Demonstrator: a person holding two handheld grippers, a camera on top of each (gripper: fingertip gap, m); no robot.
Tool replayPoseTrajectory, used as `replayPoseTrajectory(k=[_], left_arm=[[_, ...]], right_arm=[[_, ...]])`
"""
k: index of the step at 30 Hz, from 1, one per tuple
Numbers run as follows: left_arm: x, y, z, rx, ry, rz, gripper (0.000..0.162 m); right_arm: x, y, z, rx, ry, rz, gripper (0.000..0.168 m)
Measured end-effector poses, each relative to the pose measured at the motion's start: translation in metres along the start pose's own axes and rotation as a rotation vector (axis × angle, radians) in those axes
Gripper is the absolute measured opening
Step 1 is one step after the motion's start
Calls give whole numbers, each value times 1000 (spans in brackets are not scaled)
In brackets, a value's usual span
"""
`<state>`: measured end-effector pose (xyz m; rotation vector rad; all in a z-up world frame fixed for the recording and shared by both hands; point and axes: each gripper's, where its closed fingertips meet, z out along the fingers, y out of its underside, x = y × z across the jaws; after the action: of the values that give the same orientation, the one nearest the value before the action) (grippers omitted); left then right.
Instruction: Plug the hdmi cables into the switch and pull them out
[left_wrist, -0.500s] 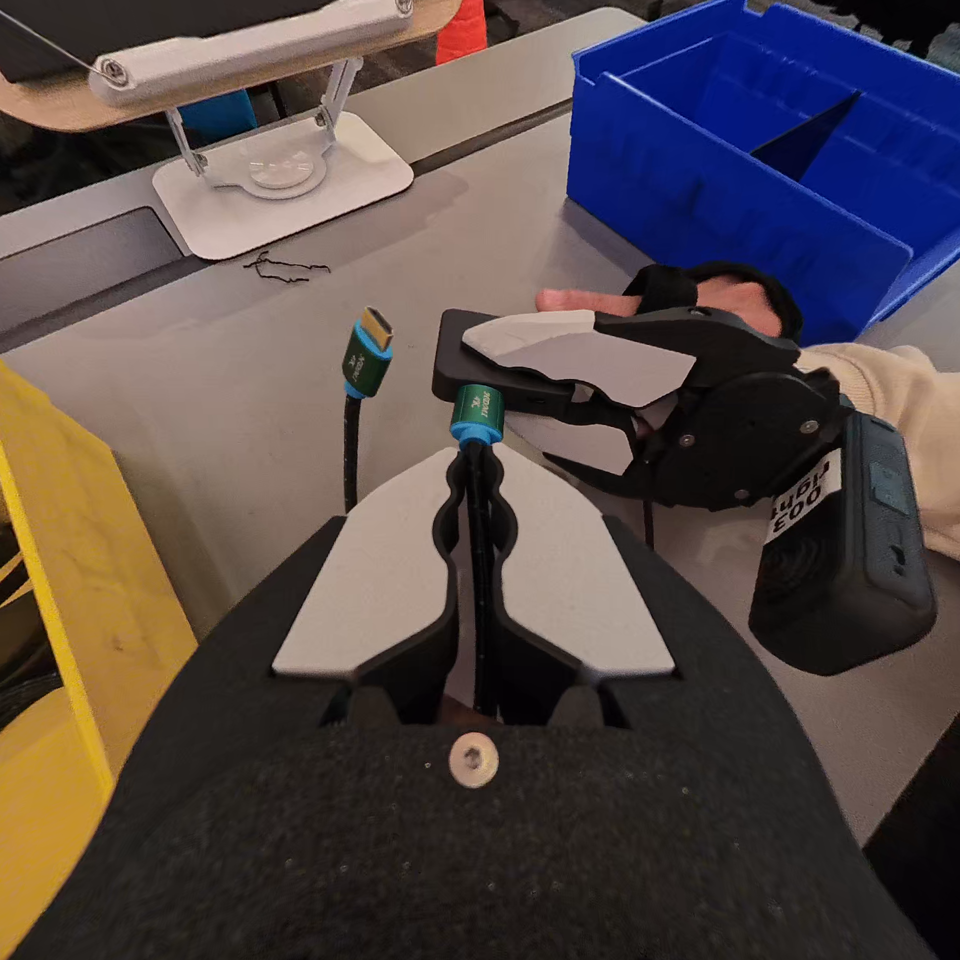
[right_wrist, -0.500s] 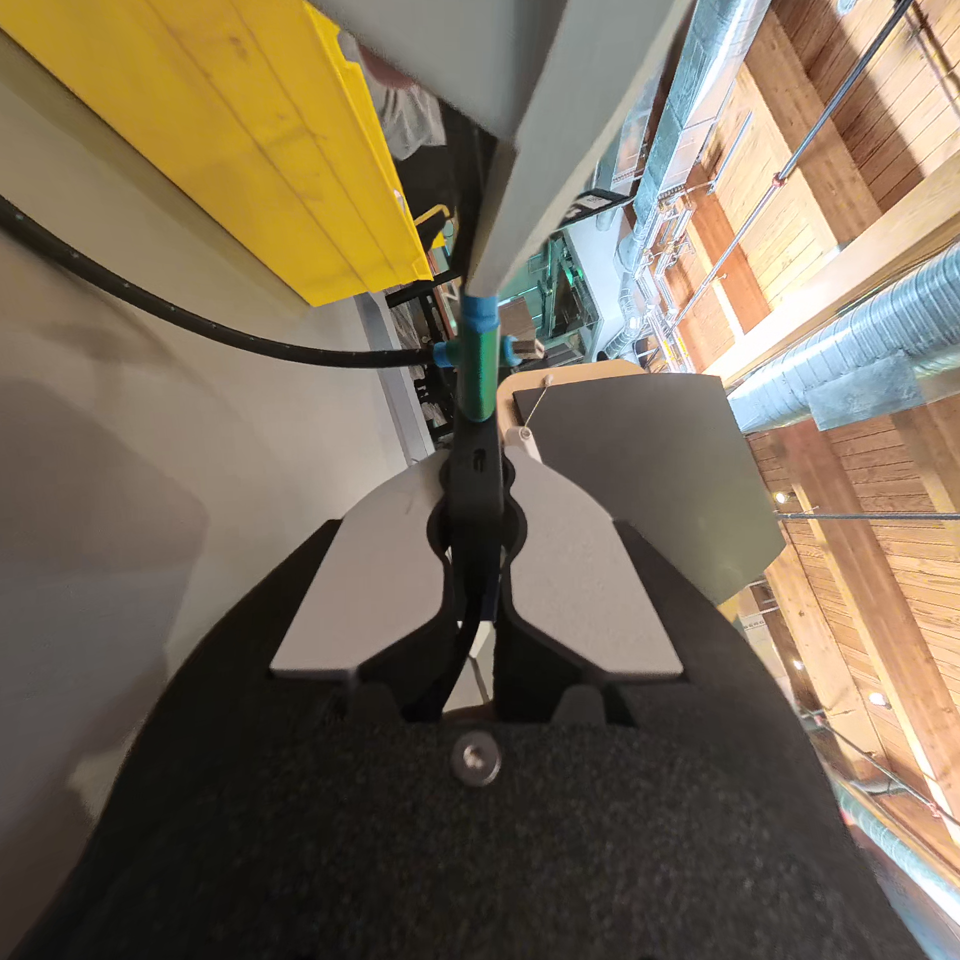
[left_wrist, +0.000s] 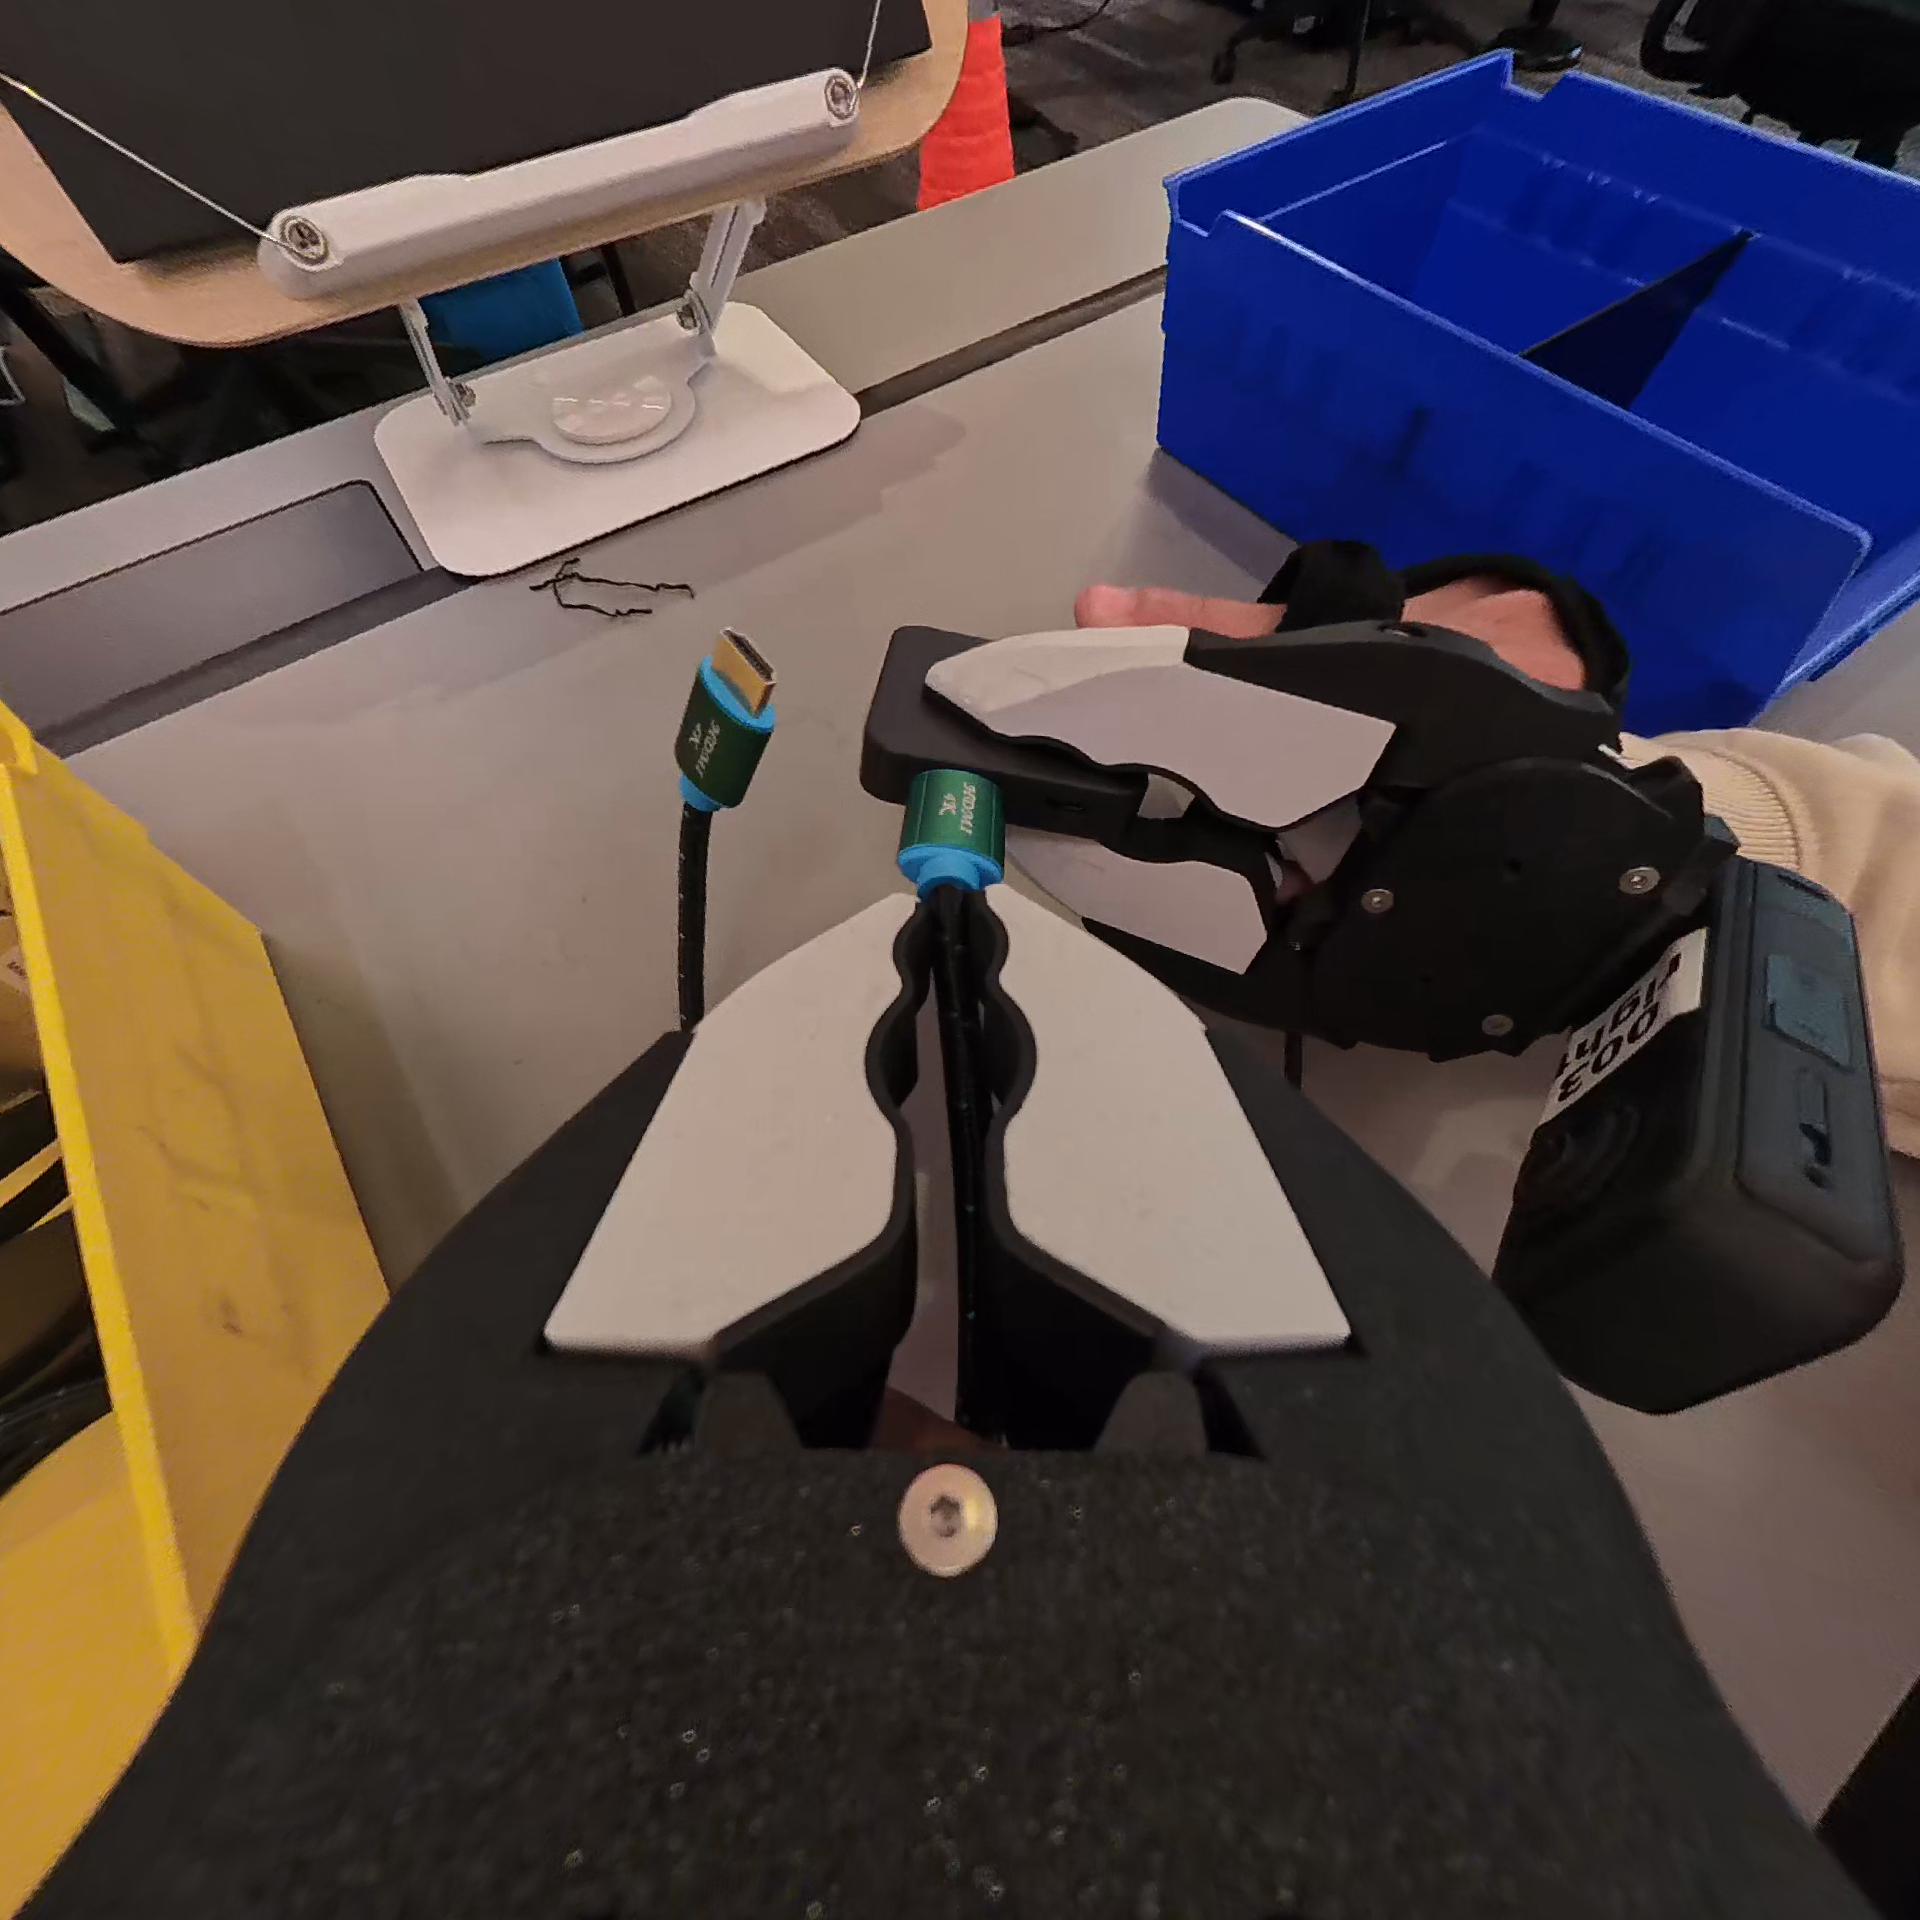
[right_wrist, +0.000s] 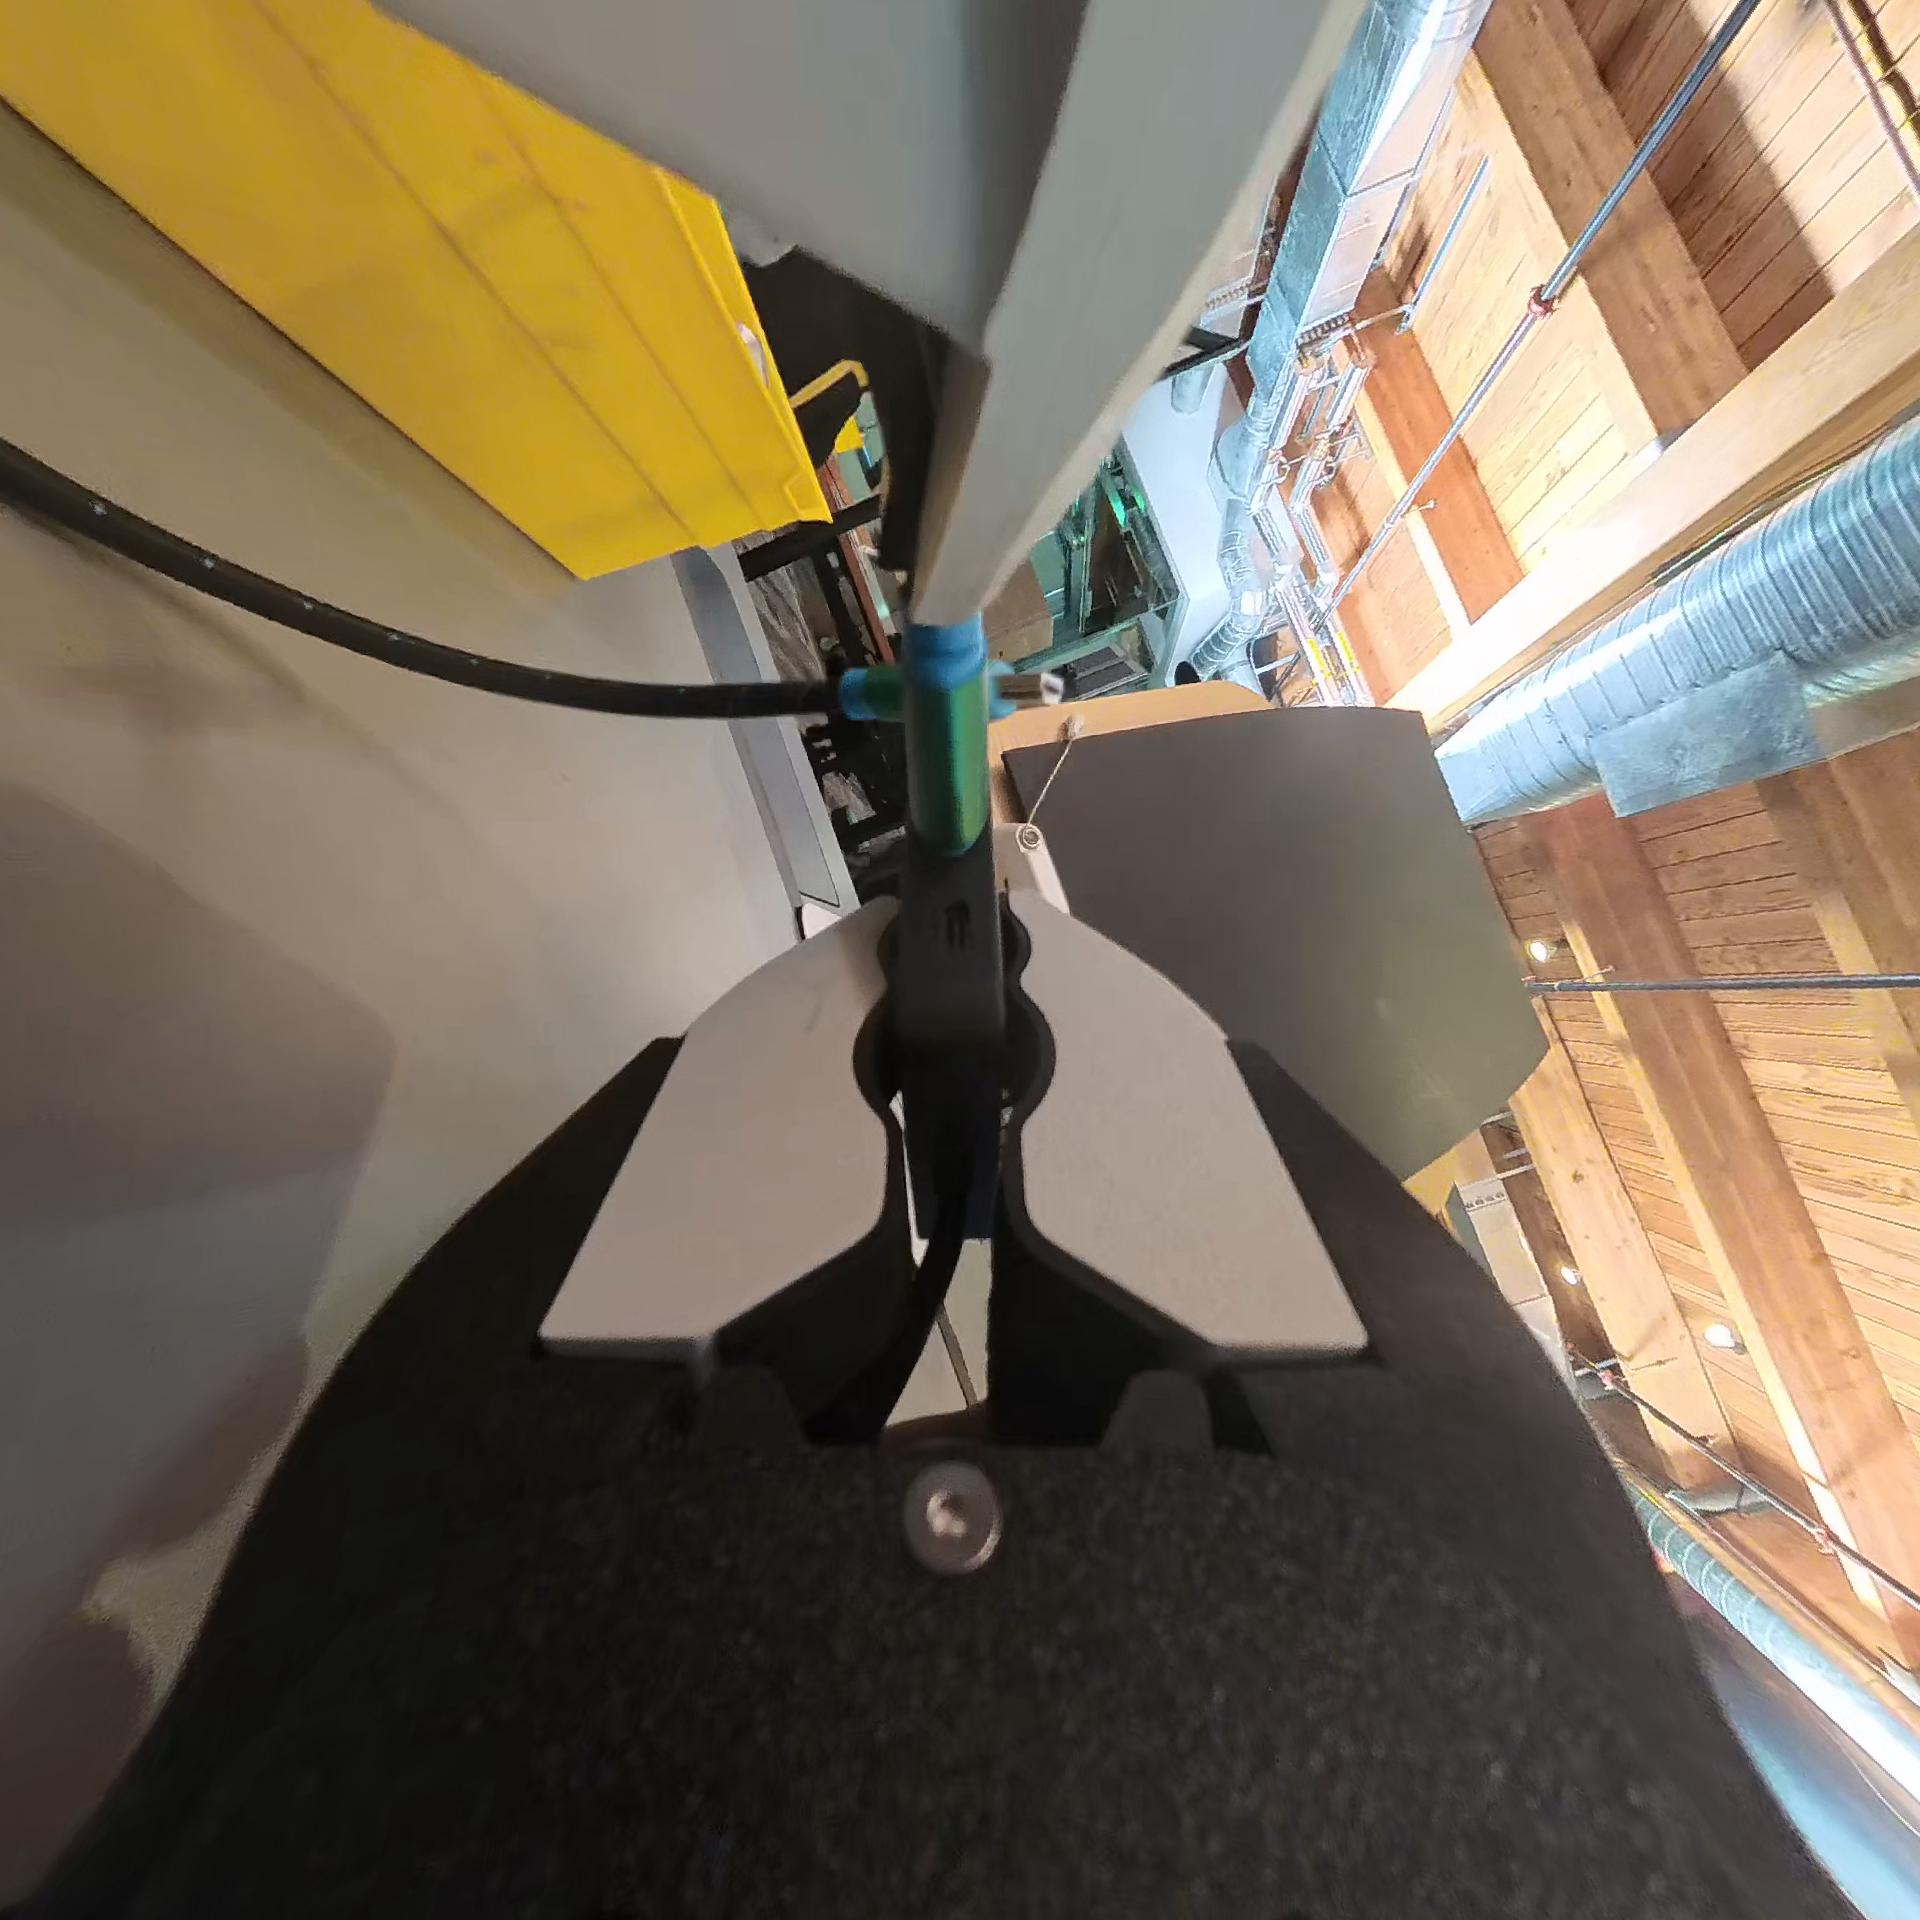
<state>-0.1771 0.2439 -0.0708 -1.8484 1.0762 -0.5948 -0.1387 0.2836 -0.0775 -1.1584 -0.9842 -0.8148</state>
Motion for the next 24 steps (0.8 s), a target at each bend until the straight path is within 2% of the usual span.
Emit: replayPoseTrajectory(k=[6,10,13,16,18,19,21,24], left_arm=[[0,-8,-2,34,-17,-39,7],[14,-20,-54,177,33,-76,29],[24,14,-96,228,77,-133,33],[21,80,-116,223,29,-159,27],[17,118,-121,154,3,-218,21],[15,125,-124,121,6,-244,22],[14,122,-131,159,12,-263,22],[17,119,-134,167,36,-260,22]], right_arm=[[2,3,6,5,-28,38,13],[12,18,9,-58,-43,111,14],[29,29,2,-112,-37,156,14],[68,37,-8,-181,-28,217,14],[104,43,-17,-224,-25,252,14],[124,50,-21,-259,-30,275,14],[167,67,-32,-321,-47,327,14],[225,118,-51,-508,-132,379,13]])
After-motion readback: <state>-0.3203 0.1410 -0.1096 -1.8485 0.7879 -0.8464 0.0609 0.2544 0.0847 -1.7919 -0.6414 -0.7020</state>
